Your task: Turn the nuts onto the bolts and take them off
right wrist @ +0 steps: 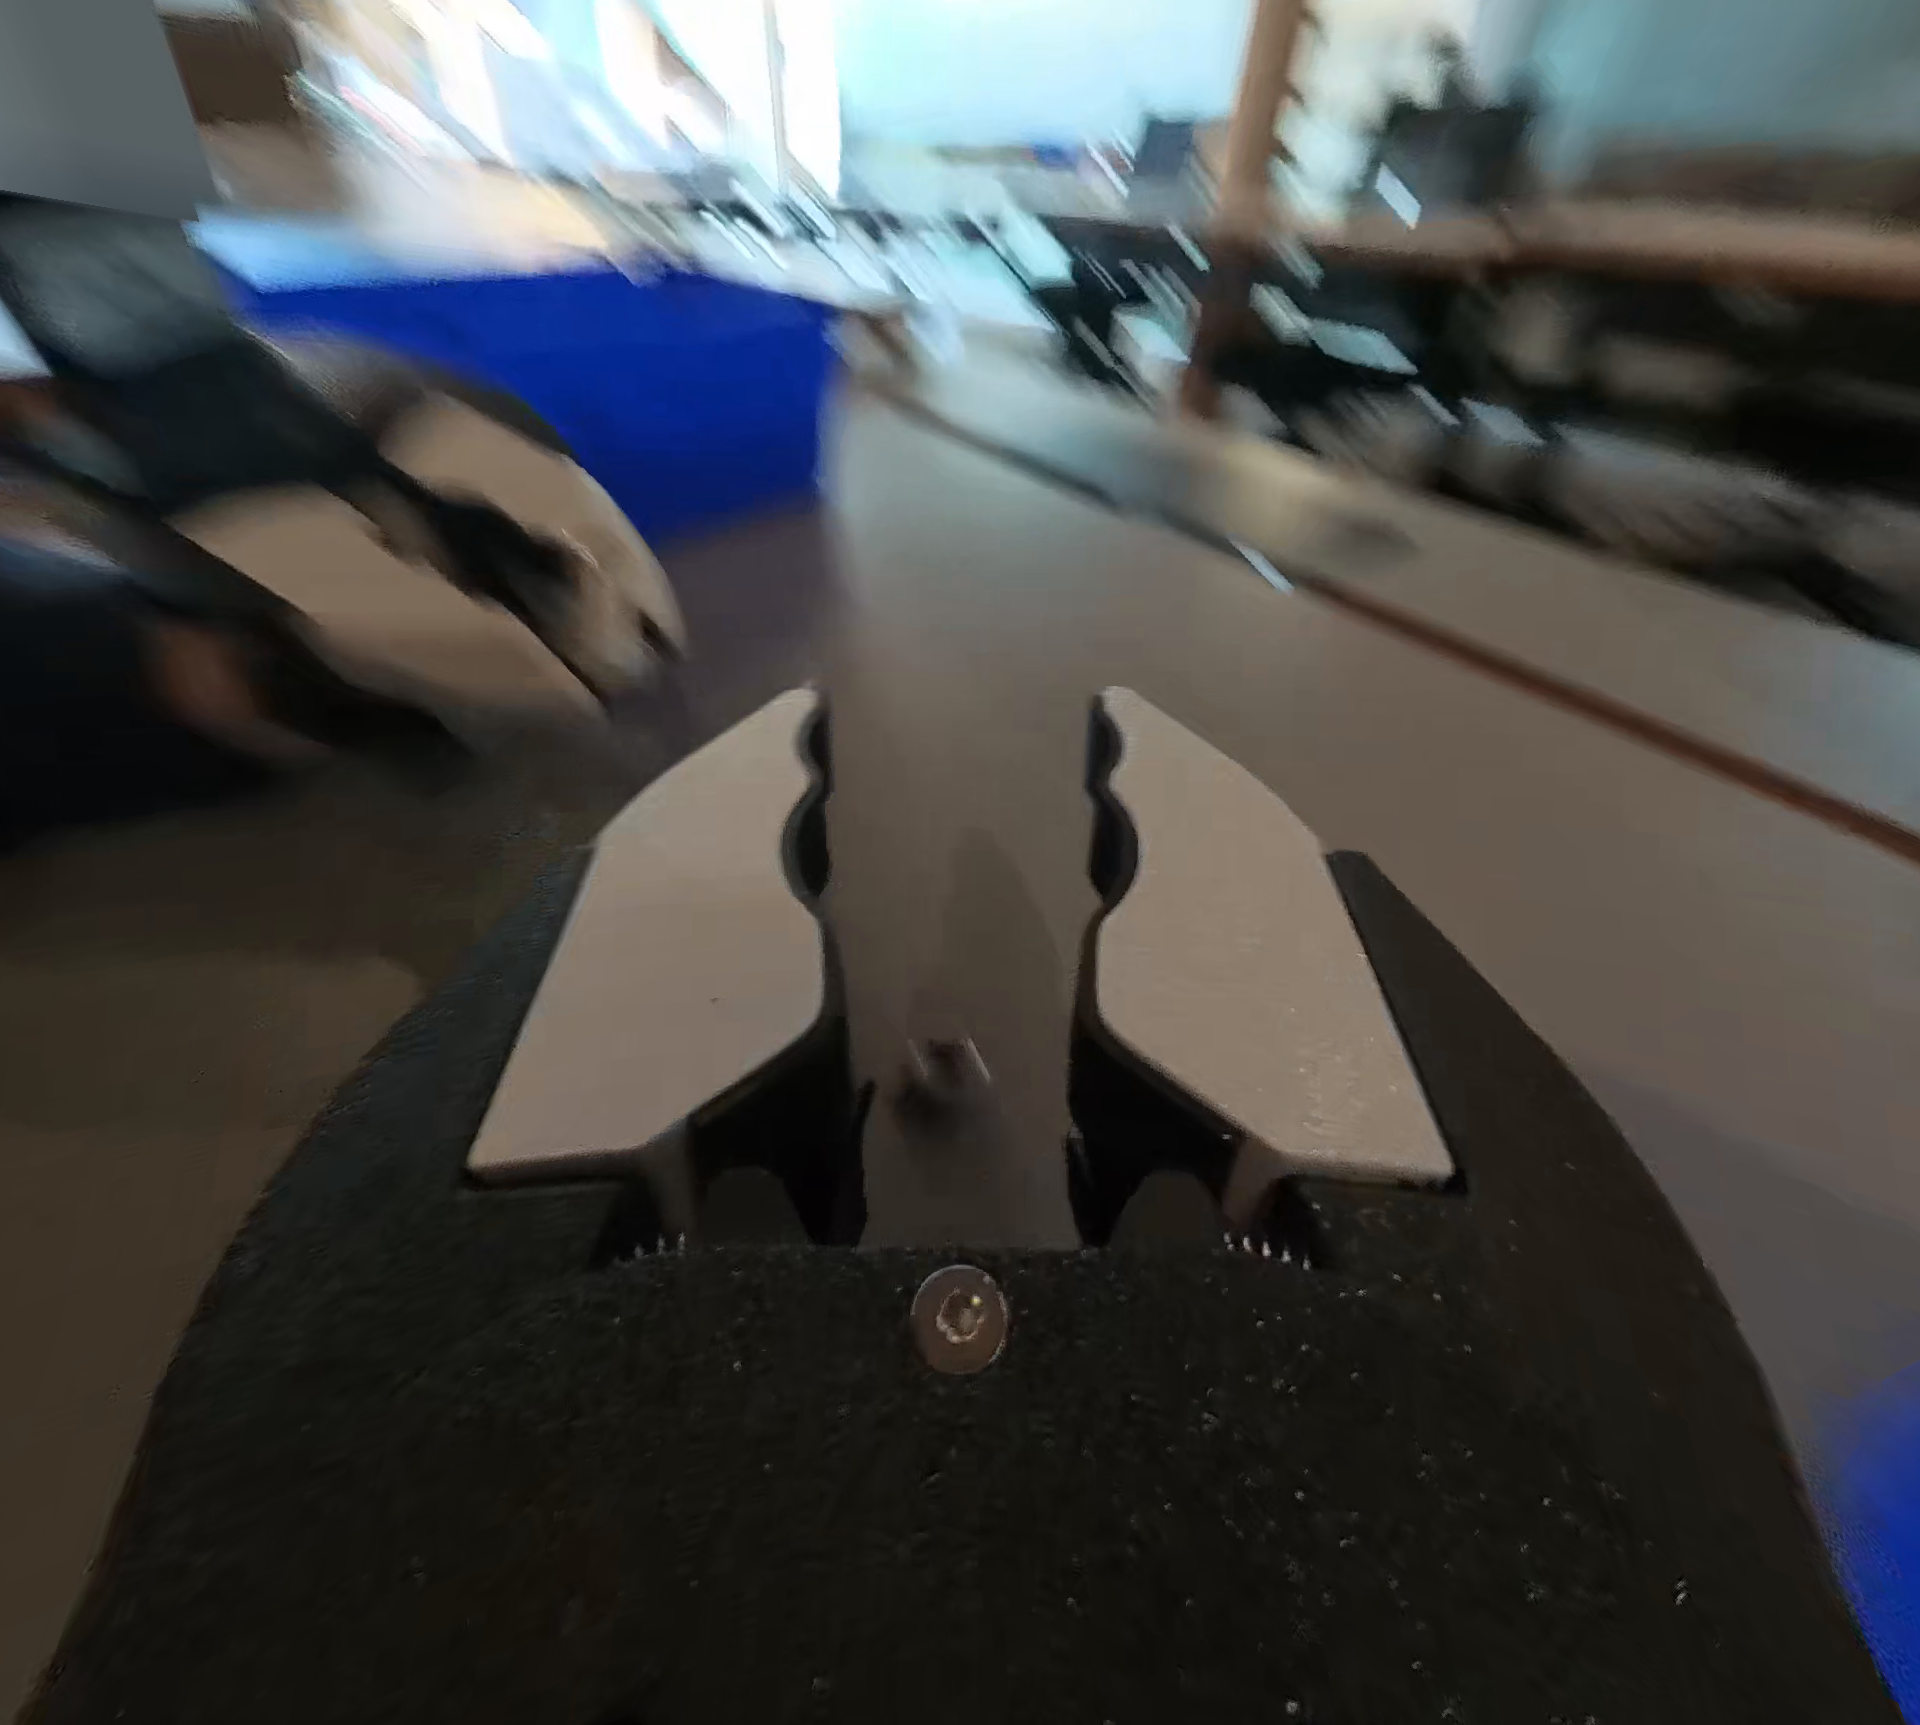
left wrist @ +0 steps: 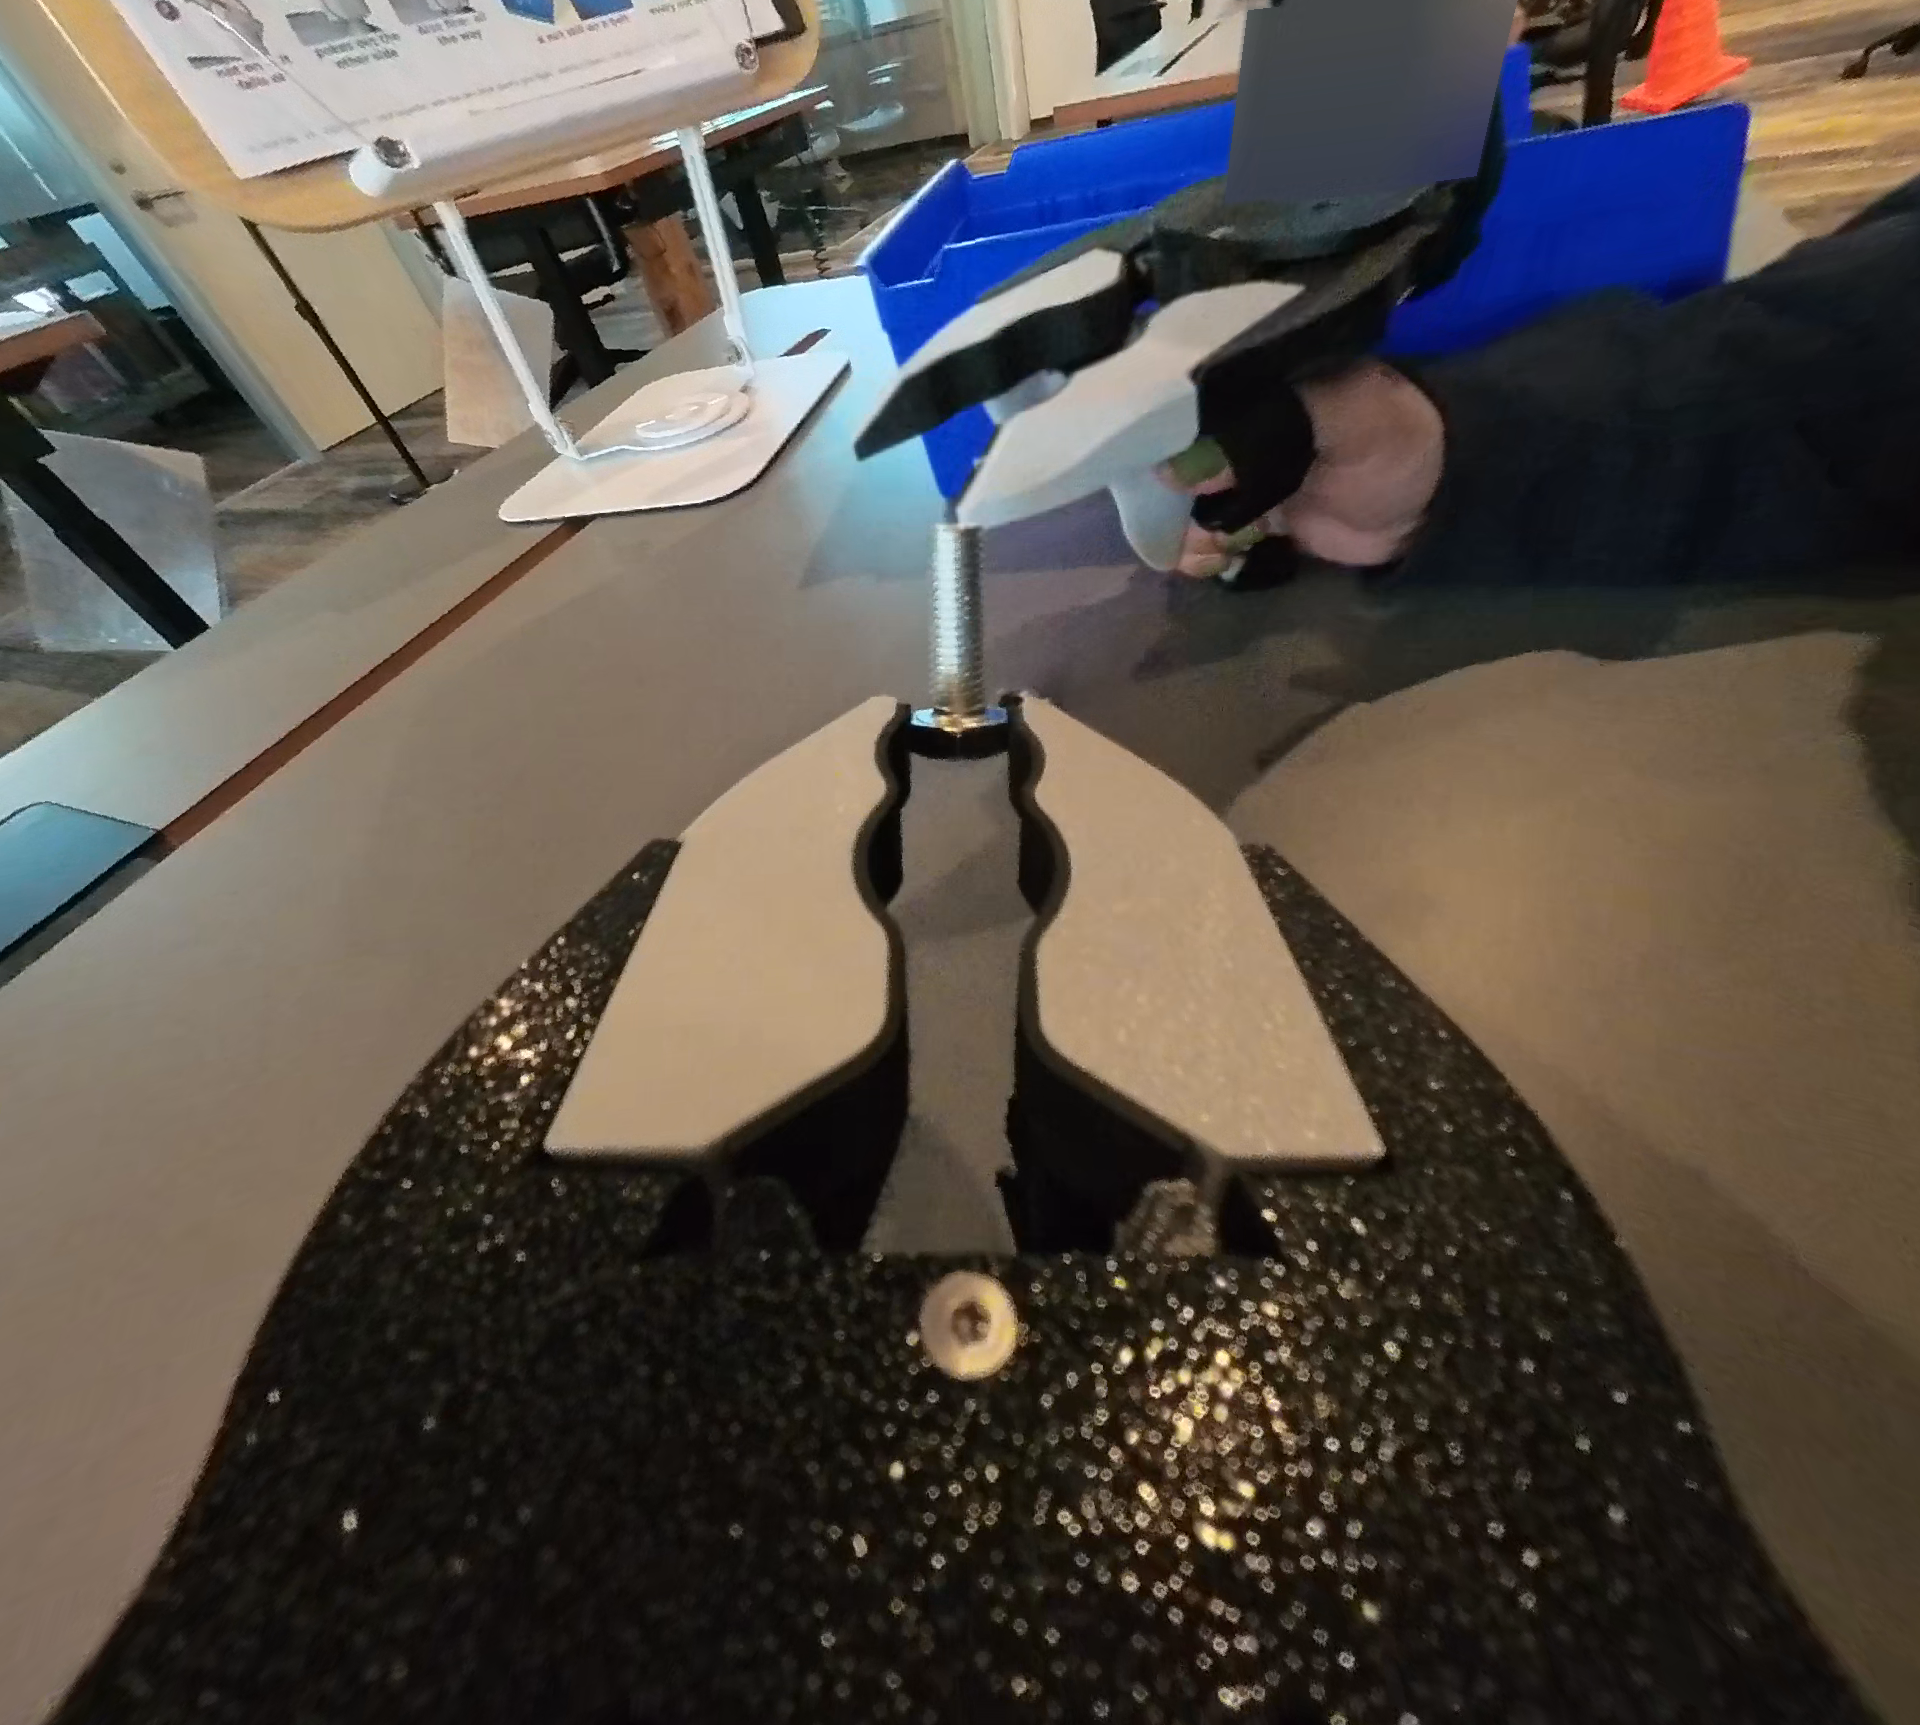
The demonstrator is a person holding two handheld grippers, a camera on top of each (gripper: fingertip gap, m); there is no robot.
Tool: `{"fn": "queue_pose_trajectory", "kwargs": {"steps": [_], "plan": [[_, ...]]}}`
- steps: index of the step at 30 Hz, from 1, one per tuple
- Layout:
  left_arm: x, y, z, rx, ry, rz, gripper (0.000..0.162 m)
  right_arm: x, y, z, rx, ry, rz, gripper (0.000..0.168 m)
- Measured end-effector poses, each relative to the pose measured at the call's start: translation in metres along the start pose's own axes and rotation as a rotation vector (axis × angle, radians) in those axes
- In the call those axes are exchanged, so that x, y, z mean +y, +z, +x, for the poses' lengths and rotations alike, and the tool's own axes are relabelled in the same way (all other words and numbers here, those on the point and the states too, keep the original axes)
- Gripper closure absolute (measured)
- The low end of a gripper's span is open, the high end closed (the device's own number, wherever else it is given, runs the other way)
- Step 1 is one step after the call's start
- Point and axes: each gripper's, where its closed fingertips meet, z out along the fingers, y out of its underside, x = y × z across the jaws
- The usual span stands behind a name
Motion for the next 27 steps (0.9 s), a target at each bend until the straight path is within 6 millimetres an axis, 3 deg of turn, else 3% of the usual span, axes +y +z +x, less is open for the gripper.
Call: {"fn": "queue_pose_trajectory", "kwargs": {"steps": [2,5,7,13,19,24,27], "plan": [[0.000,0.000,-0.001,0.000,-0.006,0.002,0.145,0.017,-0.007,0.004,0.047,0.002,-0.130,0.117],[0.000,0.000,-0.001,-0.003,-0.005,0.003,0.145,0.056,-0.012,-0.010,-0.043,0.051,-0.403,0.123],[0.000,0.000,0.000,-0.003,-0.001,0.001,0.145,0.070,-0.013,-0.011,-0.053,0.073,-0.501,0.127],[0.001,0.000,0.001,-0.001,0.007,-0.005,0.145,0.080,-0.014,-0.010,-0.036,0.063,-0.565,0.142],[0.002,0.002,0.004,0.010,0.027,-0.019,0.145,0.088,-0.014,-0.007,0.017,0.001,-0.626,0.143],[0.000,0.003,0.011,0.049,0.025,-0.003,0.145,0.087,-0.012,-0.008,0.020,-0.025,-0.627,0.149],[-0.004,0.002,0.018,0.109,-0.019,0.017,0.145,0.070,-0.010,-0.014,-0.040,-0.044,-0.509,0.149]]}}
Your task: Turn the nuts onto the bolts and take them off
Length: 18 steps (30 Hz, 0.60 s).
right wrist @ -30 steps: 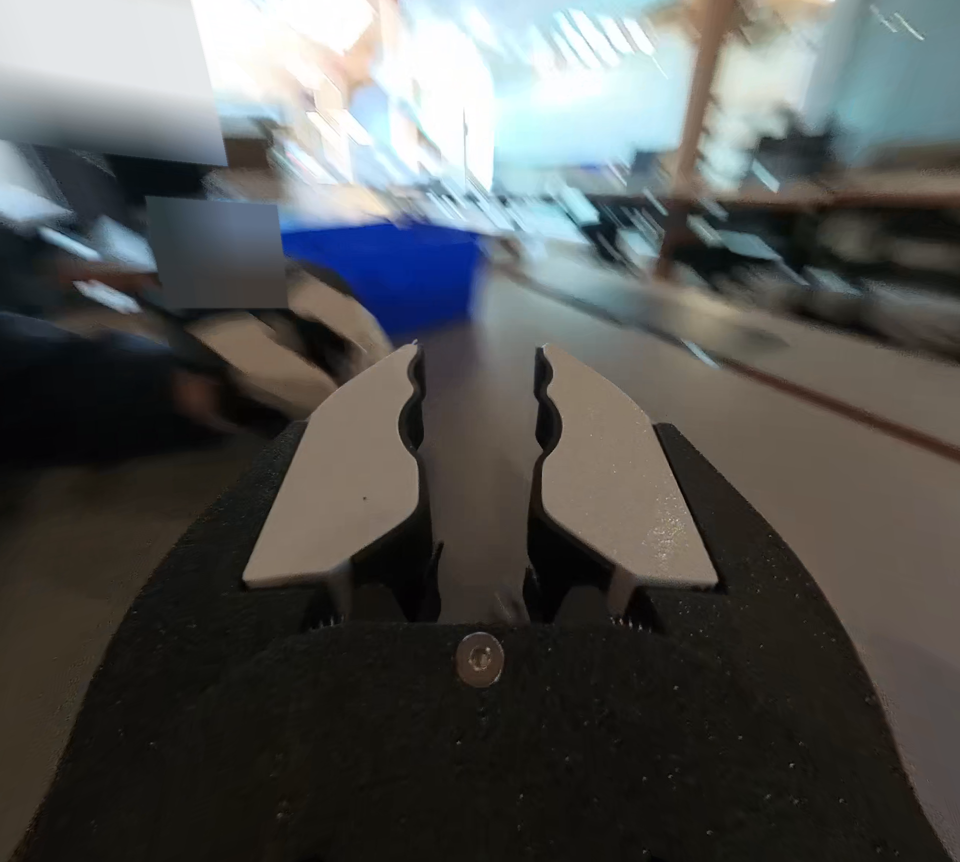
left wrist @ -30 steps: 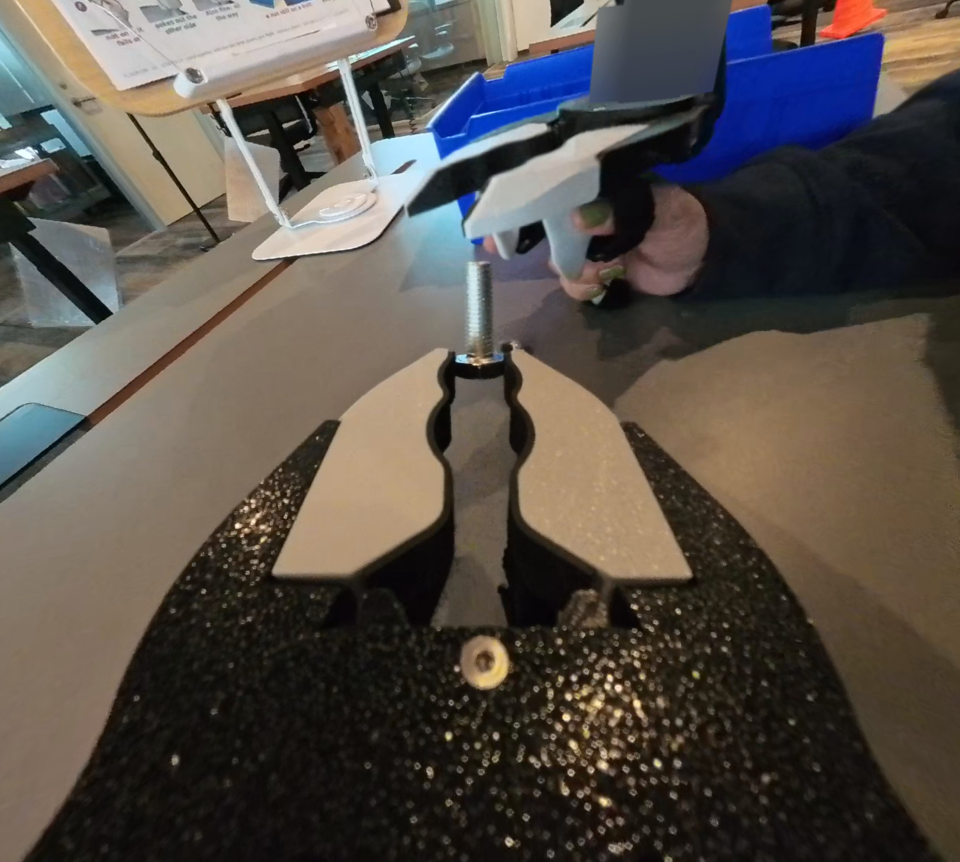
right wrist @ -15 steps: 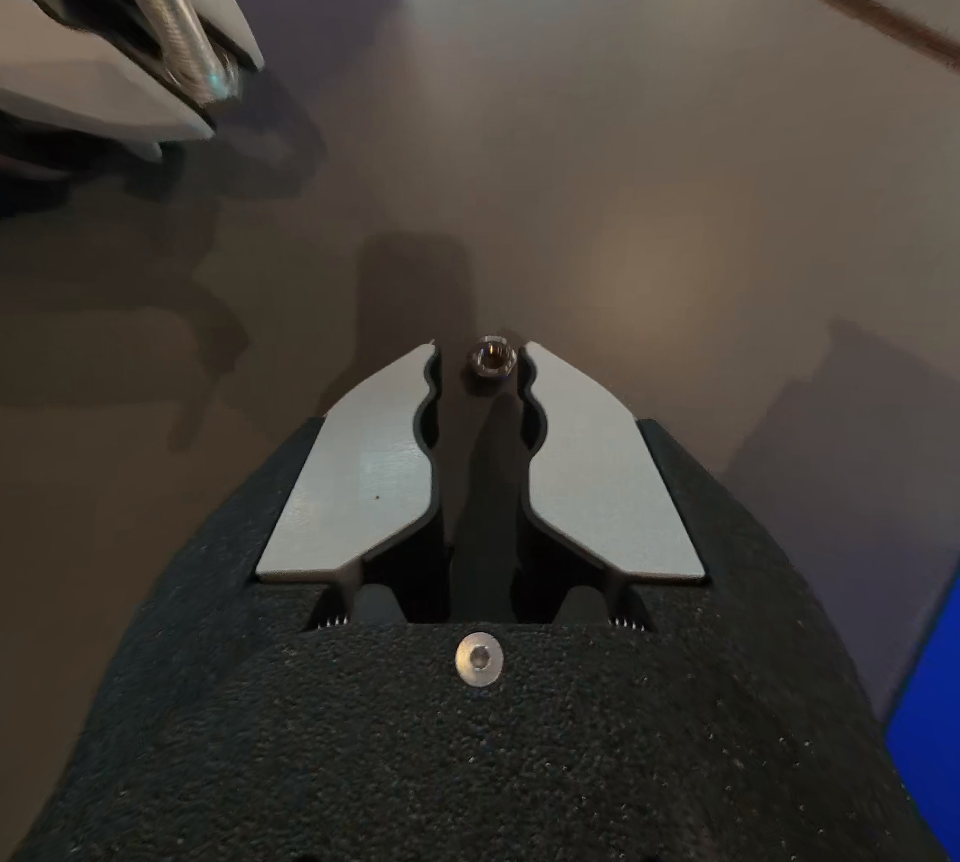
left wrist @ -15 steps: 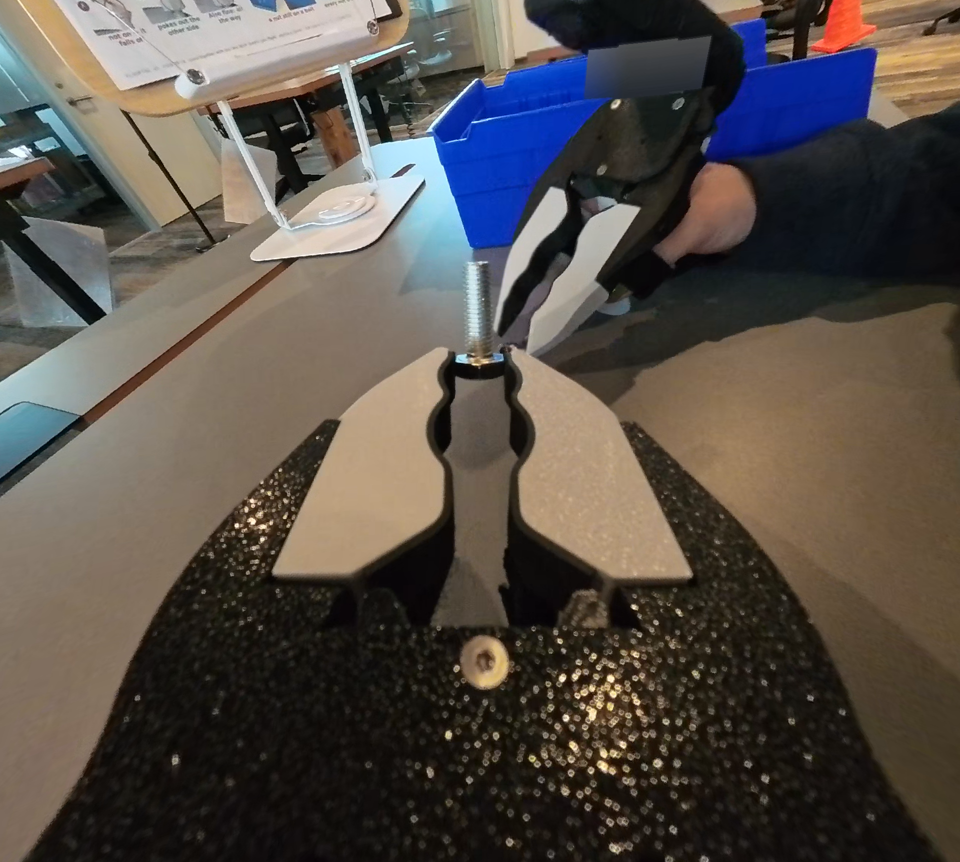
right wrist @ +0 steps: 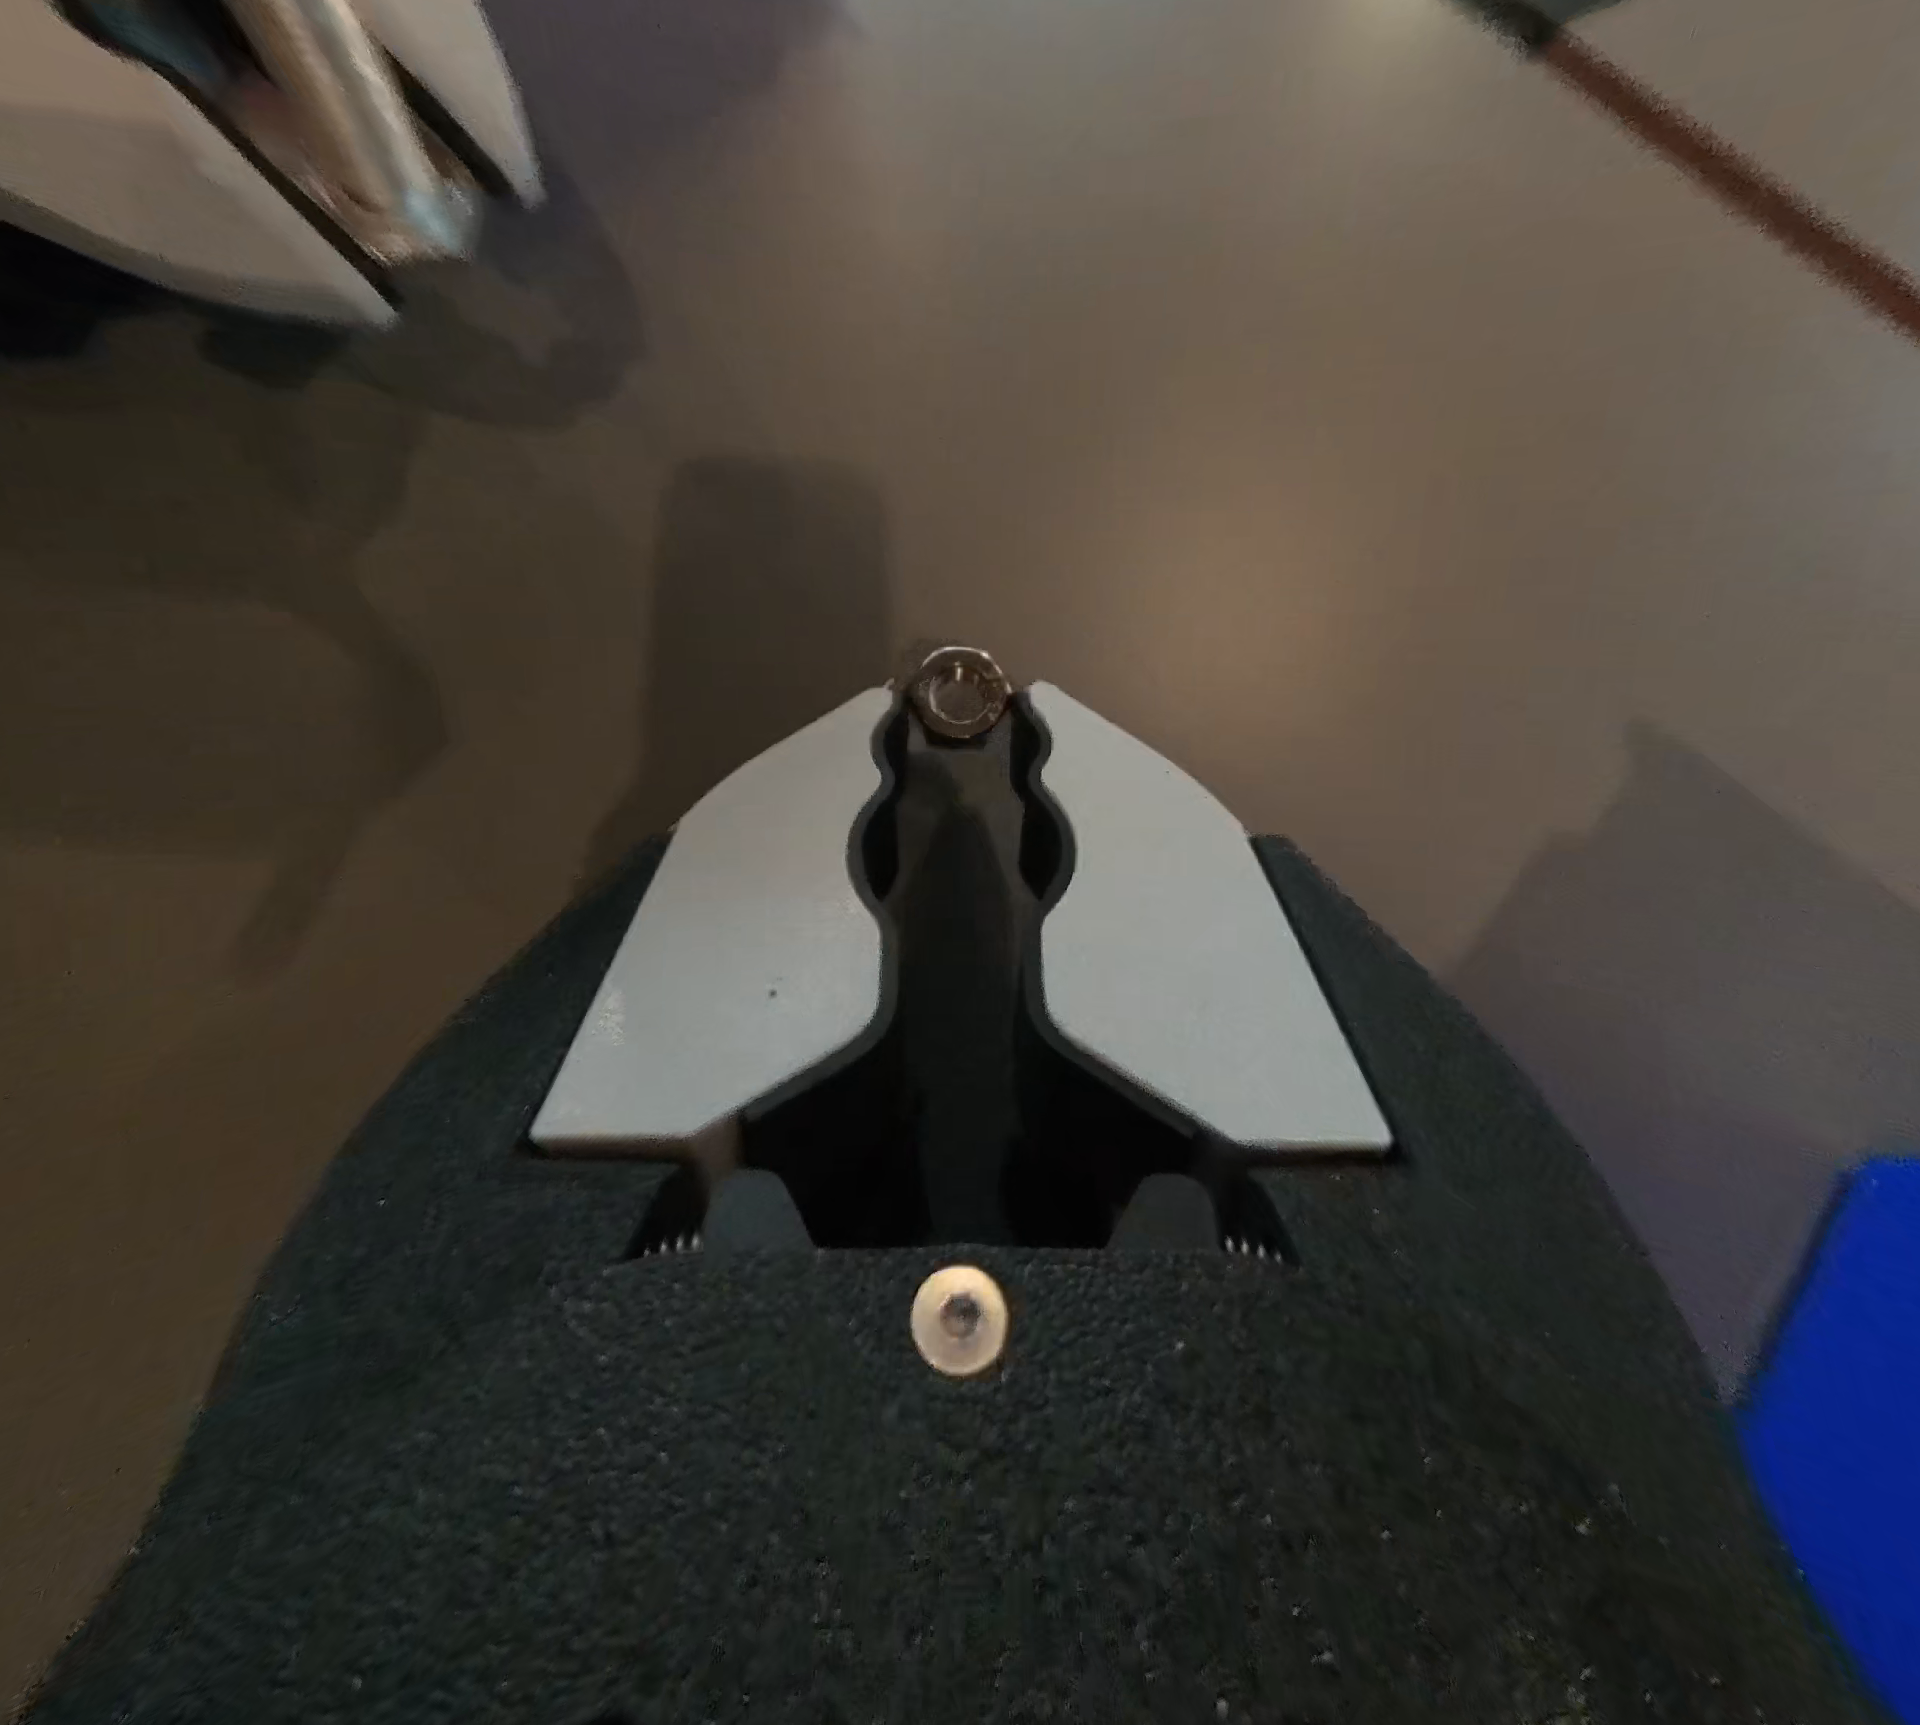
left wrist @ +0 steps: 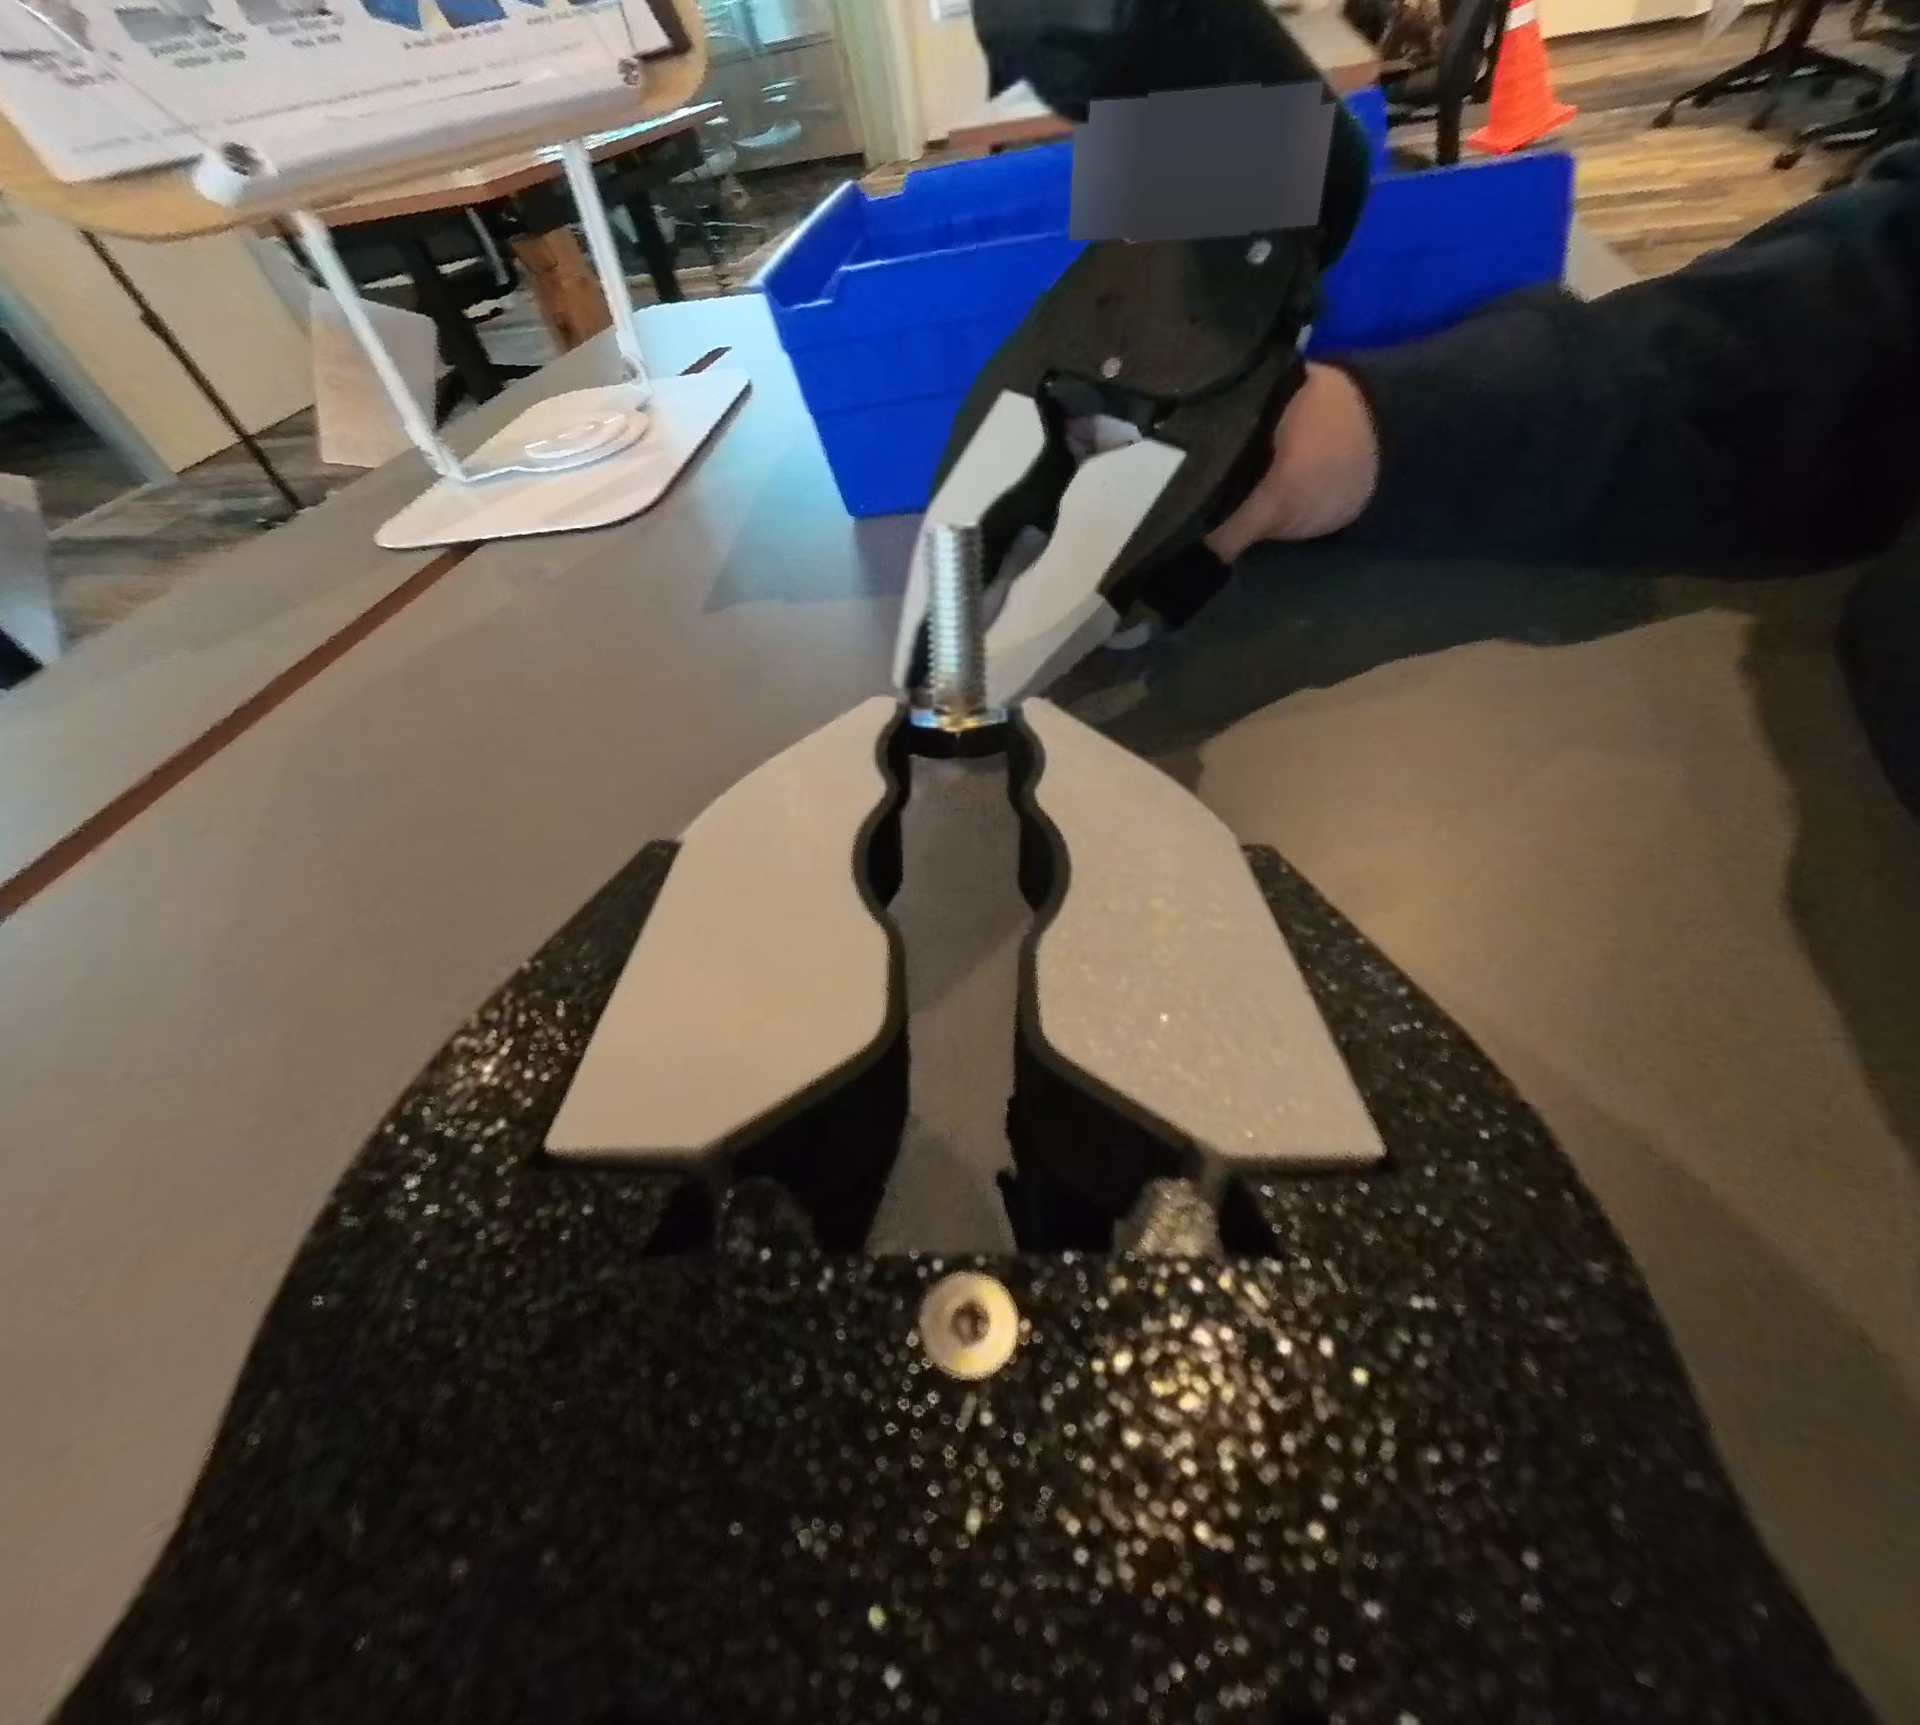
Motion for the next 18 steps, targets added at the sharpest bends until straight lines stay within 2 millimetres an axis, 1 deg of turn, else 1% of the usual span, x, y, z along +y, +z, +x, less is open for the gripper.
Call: {"fn": "queue_pose_trajectory", "kwargs": {"steps": [2,4,5,7,8,10,14,18], "plan": [[0.000,0.001,0.003,0.030,-0.022,-0.002,0.145,-0.025,-0.012,-0.012,-0.101,0.017,0.181,0.150],[0.001,0.002,0.006,0.048,-0.019,-0.015,0.145,-0.049,-0.031,-0.026,-0.241,0.052,0.375,0.150],[0.003,0.003,0.008,0.056,-0.012,-0.026,0.145,-0.058,-0.040,-0.031,-0.311,0.059,0.449,0.149],[0.006,0.005,0.013,0.076,0.009,-0.052,0.145,-0.067,-0.054,-0.040,-0.406,0.053,0.540,0.150],[0.008,0.006,0.016,0.088,0.021,-0.067,0.145,-0.069,-0.058,-0.043,-0.431,0.041,0.566,0.150],[0.011,0.008,0.020,0.106,0.046,-0.093,0.145,-0.069,-0.061,-0.049,-0.451,-0.004,0.566,0.150],[0.015,0.011,0.025,0.125,0.076,-0.122,0.145,-0.063,-0.057,-0.062,-0.457,-0.113,0.521,0.150],[0.016,0.011,0.028,0.141,0.081,-0.127,0.145,-0.062,-0.057,-0.064,-0.467,-0.125,0.521,0.150]]}}
